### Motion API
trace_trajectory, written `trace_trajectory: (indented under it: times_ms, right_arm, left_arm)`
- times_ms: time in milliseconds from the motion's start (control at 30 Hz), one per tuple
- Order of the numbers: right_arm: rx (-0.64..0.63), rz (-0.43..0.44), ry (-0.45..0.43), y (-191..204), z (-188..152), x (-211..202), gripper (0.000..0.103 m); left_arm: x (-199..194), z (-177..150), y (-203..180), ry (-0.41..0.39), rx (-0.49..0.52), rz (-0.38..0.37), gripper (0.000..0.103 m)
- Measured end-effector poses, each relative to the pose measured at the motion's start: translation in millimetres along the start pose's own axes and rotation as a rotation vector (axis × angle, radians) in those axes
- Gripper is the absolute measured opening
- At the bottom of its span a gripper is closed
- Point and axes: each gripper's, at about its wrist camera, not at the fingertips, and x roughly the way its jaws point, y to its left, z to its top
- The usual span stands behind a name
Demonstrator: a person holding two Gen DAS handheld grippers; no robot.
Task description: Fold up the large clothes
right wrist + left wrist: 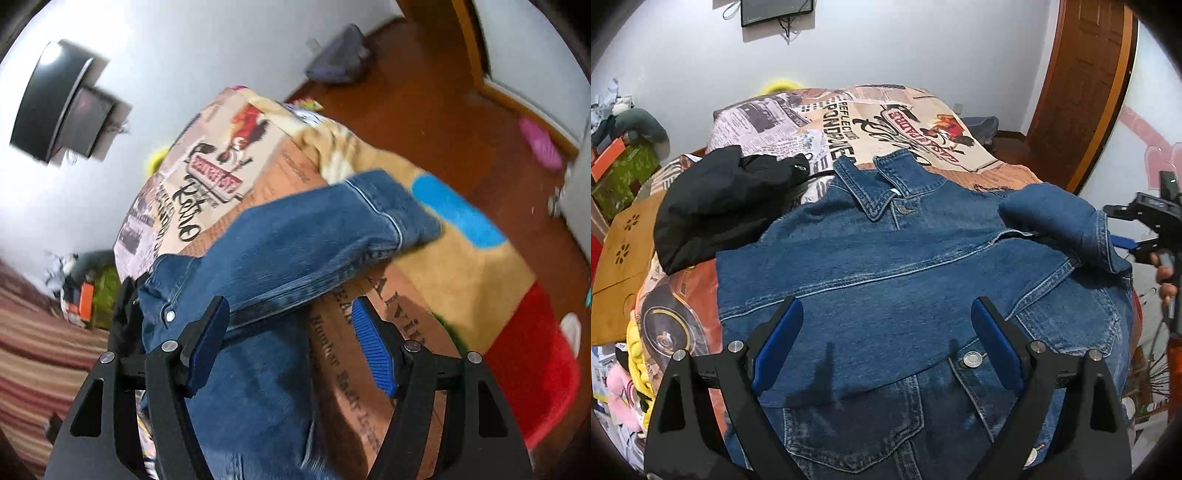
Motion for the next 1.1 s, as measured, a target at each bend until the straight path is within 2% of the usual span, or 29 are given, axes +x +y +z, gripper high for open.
trace_trajectory:
  times_ms: [167,300,400,467,600,800,1000,1100]
  right_arm:
    - [0.082,0.040,0.010,-8,9,21,0.063]
    - [0.086,0.007,-0.024,-5,13,28,0.023]
    - [0.052,0.005,-0.053,3,14,21,0.012]
    - [-0.001,0.005,-0.078,13,15,11,0.011]
    - [-0.114,0.061,-0.120,50,17,-14,0.010]
    - [-0.372,0.141,-0.157,143,-4,-47,0.010]
    - [-0.615,0.197,-0.065,224,-53,-30,0.010]
    - [-0.701,0.203,0.024,250,-84,-3,0.010]
  left_arm:
    - [5,2,0,0.009,-0.010,-0.007,0.092]
    - [7,3,3,0.013,-0.029,-0.011,0.092]
    - [6,3,8,0.009,-0.037,-0.008,0.092]
    - [2,4,11,-0.002,-0.039,-0.005,0.092]
    - [-10,10,17,-0.032,-0.035,-0.015,0.092]
    - [-38,18,31,-0.115,-0.046,-0.009,0.092]
    - [-63,17,55,-0.154,-0.071,-0.030,0.092]
    - [-77,14,70,-0.175,-0.079,0.002,0.092]
